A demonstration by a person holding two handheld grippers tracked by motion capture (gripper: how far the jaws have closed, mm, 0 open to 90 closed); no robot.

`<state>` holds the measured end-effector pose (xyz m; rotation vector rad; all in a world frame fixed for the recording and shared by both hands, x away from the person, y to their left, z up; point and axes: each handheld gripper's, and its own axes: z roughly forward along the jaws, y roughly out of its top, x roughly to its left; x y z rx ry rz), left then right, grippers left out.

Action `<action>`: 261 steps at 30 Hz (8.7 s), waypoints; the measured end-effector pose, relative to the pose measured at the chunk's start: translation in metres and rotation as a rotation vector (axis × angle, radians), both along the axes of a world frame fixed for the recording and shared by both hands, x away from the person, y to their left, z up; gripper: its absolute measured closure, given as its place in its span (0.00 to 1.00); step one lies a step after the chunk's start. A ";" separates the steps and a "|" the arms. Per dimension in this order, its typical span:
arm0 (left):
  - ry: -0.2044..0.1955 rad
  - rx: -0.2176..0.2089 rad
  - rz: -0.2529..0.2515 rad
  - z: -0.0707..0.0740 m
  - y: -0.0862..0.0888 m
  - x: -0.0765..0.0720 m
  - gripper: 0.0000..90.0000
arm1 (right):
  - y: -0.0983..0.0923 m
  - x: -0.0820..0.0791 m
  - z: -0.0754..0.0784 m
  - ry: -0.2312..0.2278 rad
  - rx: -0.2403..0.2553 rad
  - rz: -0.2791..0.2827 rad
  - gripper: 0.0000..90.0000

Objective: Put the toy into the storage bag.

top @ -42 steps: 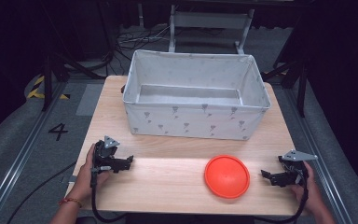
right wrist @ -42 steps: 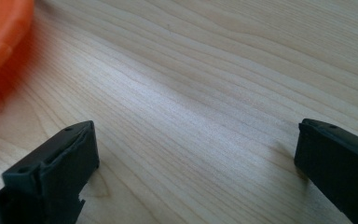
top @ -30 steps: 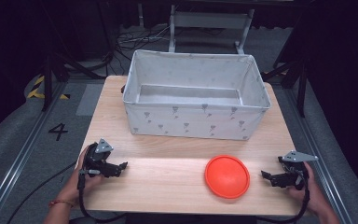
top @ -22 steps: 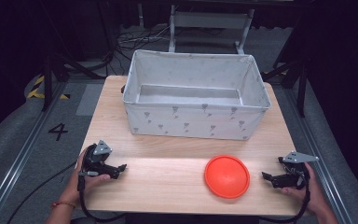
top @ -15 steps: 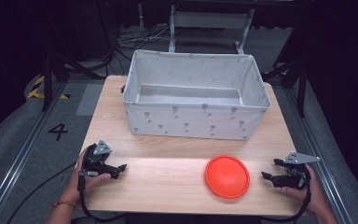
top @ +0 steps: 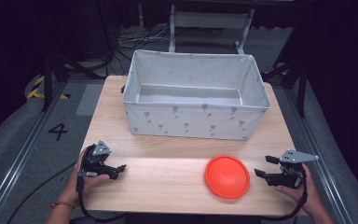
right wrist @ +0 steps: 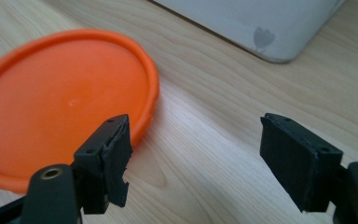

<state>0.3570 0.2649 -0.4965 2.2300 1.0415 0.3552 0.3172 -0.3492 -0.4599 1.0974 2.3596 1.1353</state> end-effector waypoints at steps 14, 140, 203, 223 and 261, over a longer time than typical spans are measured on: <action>-0.001 0.001 0.000 0.000 0.000 0.000 0.01 | 0.051 0.008 -0.006 0.020 -0.060 0.116 0.24; -0.004 0.005 0.005 0.000 0.000 0.000 0.01 | 0.043 0.007 0.221 -0.266 -0.093 0.275 0.91; -0.001 0.008 -0.006 0.000 0.001 0.001 0.01 | 0.089 0.181 0.285 -0.244 -0.135 0.240 0.91; 0.000 0.008 -0.006 0.000 0.001 0.001 0.01 | 0.086 0.204 0.246 -0.223 -0.165 0.211 0.91; 0.000 0.008 -0.006 0.000 0.001 0.000 0.01 | 0.108 0.202 0.168 -0.056 -0.368 0.453 0.90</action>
